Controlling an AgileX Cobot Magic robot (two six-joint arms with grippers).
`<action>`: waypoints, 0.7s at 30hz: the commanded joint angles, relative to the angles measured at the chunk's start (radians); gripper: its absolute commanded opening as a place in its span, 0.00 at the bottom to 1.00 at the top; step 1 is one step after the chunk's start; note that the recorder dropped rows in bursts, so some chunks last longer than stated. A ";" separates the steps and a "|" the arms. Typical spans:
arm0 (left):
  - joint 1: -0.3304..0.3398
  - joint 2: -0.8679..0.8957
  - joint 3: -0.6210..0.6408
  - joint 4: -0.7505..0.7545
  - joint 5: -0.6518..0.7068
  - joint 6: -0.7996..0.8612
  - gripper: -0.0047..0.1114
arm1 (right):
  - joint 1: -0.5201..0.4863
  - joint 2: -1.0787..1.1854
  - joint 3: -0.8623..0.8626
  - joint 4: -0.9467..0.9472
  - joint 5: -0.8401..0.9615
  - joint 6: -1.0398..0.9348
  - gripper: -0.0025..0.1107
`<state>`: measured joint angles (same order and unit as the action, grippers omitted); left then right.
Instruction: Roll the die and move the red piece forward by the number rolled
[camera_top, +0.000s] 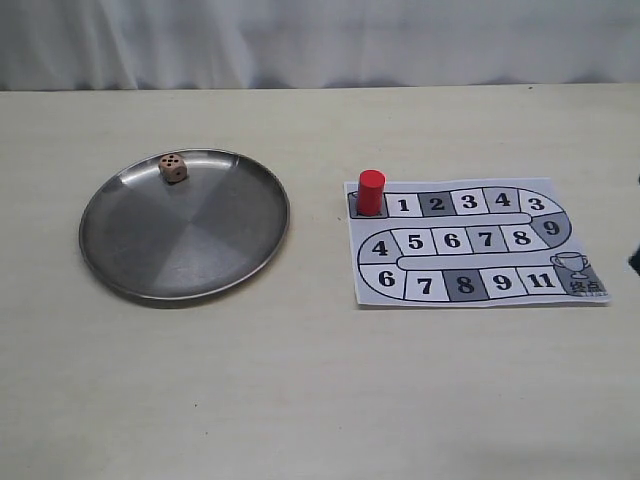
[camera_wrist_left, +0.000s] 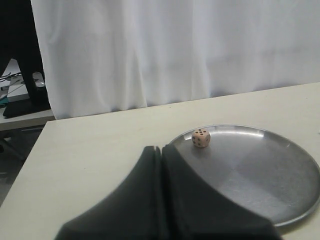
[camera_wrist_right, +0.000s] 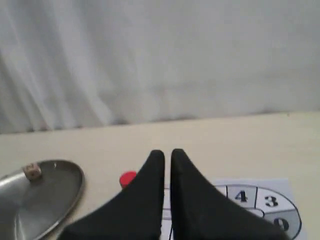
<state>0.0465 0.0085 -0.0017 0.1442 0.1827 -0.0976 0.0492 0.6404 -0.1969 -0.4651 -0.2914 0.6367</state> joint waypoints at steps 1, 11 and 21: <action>-0.004 -0.005 0.002 0.000 -0.009 0.001 0.04 | 0.000 0.296 -0.092 -0.026 0.010 -0.028 0.06; -0.004 -0.005 0.002 0.000 -0.009 0.001 0.04 | 0.241 0.869 -0.465 -0.156 0.168 0.090 0.06; -0.004 -0.005 0.002 0.000 -0.009 0.001 0.04 | 0.496 1.198 -1.152 0.027 0.817 -0.225 0.06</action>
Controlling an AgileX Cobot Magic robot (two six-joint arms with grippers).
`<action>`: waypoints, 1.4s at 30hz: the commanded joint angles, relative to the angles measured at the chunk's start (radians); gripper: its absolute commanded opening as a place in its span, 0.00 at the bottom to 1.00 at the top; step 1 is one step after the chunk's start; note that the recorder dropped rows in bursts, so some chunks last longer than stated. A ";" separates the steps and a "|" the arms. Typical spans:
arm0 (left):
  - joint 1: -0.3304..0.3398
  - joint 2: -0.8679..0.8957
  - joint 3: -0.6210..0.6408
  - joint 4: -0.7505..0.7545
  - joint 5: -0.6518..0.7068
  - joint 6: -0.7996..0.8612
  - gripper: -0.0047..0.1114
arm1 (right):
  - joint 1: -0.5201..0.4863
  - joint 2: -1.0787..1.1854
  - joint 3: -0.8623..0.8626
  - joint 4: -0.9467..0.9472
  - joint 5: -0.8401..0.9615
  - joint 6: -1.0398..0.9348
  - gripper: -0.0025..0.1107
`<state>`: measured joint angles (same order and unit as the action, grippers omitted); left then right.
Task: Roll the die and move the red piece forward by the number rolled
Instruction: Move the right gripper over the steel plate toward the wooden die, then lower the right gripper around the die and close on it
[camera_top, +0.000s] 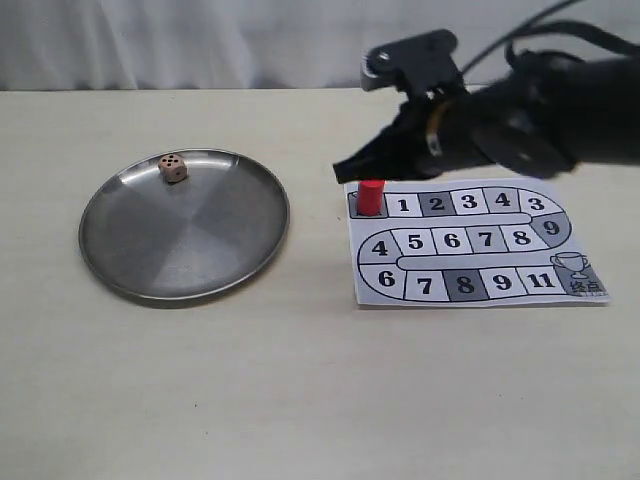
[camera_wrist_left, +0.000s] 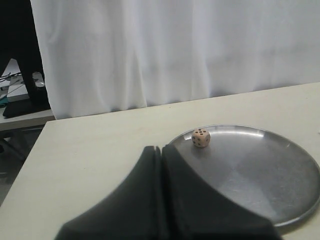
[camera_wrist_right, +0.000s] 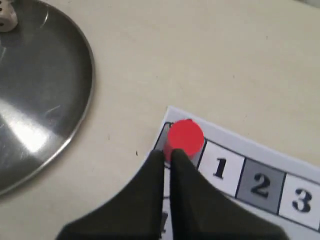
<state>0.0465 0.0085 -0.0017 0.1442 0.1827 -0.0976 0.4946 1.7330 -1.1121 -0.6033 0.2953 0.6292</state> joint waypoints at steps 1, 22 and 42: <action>-0.004 -0.005 0.002 0.000 -0.009 0.001 0.04 | 0.055 0.142 -0.305 0.272 0.262 -0.338 0.06; -0.004 -0.005 0.002 0.000 -0.009 0.001 0.04 | 0.130 0.886 -1.109 1.011 0.047 -0.959 0.77; -0.004 -0.005 0.002 0.000 -0.009 0.001 0.04 | 0.172 0.990 -1.109 1.011 -0.217 -1.030 0.77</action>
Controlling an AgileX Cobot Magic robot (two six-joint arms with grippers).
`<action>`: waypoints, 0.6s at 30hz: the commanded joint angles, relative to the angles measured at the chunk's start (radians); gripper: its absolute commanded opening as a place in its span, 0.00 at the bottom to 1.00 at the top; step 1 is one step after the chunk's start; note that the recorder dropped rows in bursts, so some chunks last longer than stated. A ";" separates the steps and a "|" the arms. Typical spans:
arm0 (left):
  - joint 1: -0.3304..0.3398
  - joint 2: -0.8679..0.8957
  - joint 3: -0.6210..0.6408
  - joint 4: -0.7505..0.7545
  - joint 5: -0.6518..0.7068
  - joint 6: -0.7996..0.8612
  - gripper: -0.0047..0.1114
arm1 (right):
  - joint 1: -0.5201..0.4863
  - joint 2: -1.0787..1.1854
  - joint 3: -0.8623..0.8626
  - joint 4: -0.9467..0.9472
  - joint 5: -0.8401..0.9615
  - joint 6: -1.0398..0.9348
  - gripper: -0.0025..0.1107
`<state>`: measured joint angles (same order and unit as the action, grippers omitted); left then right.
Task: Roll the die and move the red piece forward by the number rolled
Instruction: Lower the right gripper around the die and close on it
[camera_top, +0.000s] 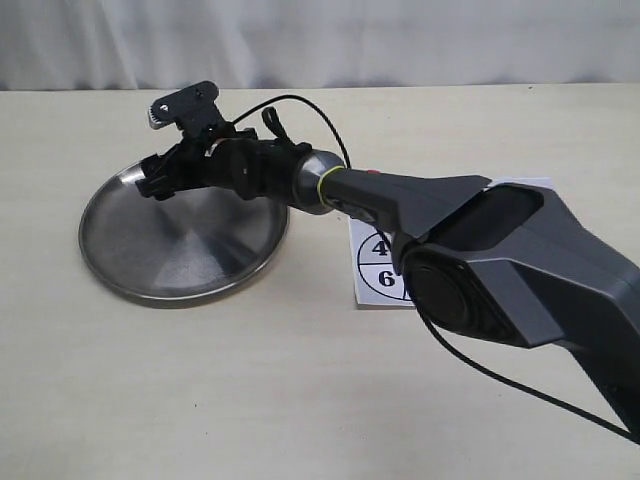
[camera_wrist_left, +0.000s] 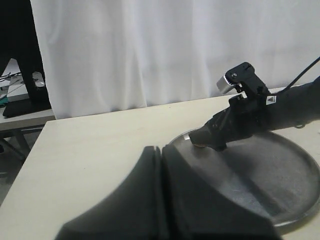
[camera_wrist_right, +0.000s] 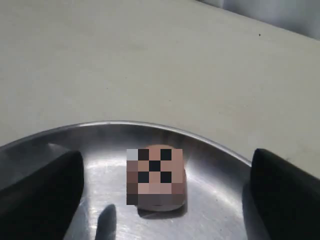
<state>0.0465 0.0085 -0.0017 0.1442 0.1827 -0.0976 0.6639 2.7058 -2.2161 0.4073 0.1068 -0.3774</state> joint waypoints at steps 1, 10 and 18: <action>-0.004 -0.005 0.002 0.000 -0.009 0.001 0.04 | 0.002 0.017 -0.005 0.000 -0.036 -0.030 0.77; -0.004 -0.005 0.002 0.000 -0.009 0.001 0.04 | 0.002 0.020 -0.005 0.000 -0.071 -0.034 0.74; -0.004 -0.005 0.002 0.000 -0.009 0.001 0.04 | 0.027 0.025 -0.005 -0.026 -0.107 -0.038 0.48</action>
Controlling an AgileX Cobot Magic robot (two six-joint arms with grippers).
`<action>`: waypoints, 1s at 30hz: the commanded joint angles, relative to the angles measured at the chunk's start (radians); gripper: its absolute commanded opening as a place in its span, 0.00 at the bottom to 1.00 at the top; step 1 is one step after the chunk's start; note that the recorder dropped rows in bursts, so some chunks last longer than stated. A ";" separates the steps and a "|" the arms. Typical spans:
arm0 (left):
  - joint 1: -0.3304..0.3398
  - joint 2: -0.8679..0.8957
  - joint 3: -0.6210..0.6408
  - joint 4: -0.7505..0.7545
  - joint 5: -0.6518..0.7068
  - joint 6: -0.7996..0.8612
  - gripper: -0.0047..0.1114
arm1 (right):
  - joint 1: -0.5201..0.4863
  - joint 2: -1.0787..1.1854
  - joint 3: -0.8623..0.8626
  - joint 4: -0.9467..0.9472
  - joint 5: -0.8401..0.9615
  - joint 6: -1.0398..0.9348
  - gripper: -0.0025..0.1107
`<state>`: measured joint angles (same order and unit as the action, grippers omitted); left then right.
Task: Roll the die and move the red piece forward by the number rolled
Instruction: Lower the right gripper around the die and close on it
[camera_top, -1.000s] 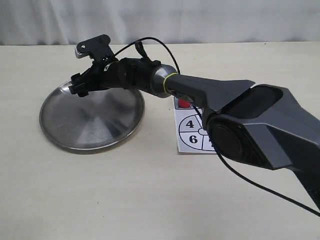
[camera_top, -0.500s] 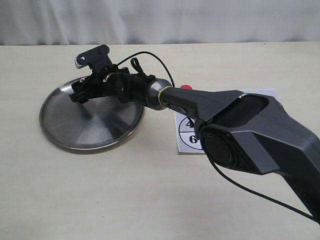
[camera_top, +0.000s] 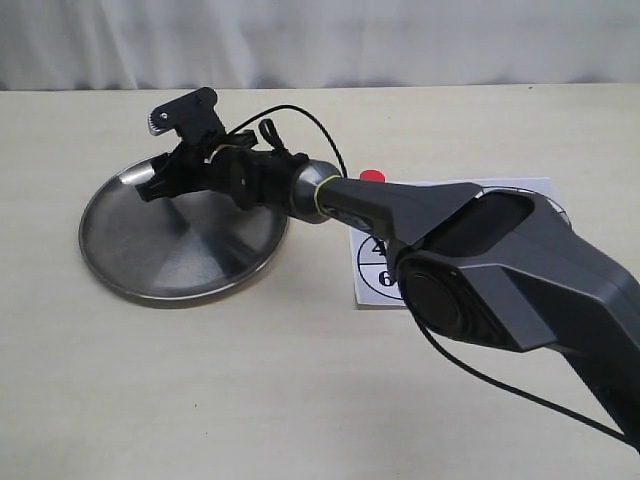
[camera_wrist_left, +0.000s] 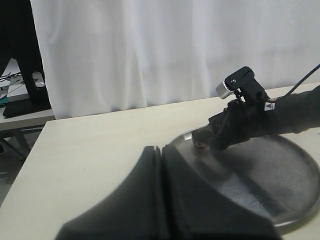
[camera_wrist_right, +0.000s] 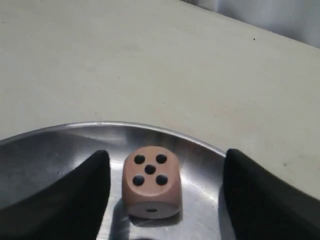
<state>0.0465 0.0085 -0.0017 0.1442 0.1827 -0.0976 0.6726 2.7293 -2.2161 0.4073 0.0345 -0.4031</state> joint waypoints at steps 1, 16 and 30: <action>-0.004 -0.005 0.002 0.000 -0.009 0.001 0.04 | 0.023 0.004 -0.005 -0.034 -0.035 -0.012 0.47; -0.004 -0.005 0.002 0.000 -0.009 0.001 0.04 | 0.025 0.000 -0.005 -0.034 -0.052 -0.068 0.72; -0.004 -0.005 0.002 0.000 -0.009 0.001 0.04 | -0.018 0.014 -0.005 0.013 -0.049 -0.056 0.73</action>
<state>0.0465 0.0085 -0.0017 0.1442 0.1827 -0.0976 0.6574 2.7434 -2.2177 0.4183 -0.0141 -0.4563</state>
